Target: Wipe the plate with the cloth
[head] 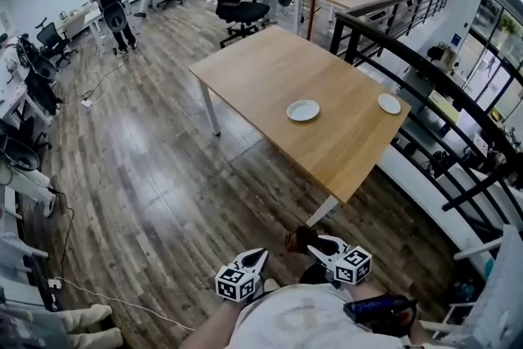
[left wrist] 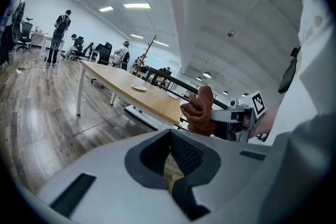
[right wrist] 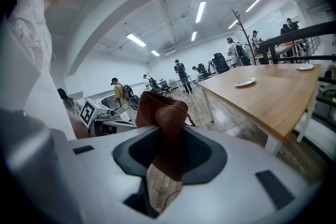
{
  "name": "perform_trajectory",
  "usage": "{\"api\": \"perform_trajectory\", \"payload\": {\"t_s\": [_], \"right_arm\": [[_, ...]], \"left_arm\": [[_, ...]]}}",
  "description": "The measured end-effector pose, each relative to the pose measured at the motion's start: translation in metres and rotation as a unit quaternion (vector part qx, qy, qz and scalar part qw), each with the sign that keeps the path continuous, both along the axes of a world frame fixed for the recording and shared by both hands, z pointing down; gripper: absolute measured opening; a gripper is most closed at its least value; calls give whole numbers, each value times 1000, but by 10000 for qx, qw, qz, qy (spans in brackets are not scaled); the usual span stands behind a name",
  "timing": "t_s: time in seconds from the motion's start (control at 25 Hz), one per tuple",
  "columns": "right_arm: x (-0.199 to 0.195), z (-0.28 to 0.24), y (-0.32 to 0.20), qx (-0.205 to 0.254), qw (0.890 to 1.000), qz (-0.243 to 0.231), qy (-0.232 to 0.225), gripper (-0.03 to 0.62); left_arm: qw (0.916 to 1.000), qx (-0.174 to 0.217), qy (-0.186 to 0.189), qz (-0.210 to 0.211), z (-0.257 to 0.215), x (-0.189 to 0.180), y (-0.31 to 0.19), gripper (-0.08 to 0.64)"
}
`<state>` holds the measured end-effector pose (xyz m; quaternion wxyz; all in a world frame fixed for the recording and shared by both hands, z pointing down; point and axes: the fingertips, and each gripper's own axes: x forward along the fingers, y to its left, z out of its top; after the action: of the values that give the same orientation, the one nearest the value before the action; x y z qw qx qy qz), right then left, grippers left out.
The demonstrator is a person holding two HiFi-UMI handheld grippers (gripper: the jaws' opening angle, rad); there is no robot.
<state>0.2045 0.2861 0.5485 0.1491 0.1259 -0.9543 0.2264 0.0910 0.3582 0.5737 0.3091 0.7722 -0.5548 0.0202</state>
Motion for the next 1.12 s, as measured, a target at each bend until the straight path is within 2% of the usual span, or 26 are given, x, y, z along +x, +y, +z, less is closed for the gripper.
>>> {"api": "perform_trajectory", "payload": {"t_s": [0.4, 0.8, 1.12], "right_arm": [[19, 9, -40, -171, 9998, 26, 28, 121], [1, 3, -129, -95, 9995, -208, -218, 121], [-6, 0, -168, -87, 9991, -315, -269, 121]], "left_arm": [[9997, -204, -66, 76, 4, 23, -37, 12], [9987, -168, -428, -206, -14, 4, -126, 12], [9980, -250, -442, -385, -16, 2, -151, 12]]}}
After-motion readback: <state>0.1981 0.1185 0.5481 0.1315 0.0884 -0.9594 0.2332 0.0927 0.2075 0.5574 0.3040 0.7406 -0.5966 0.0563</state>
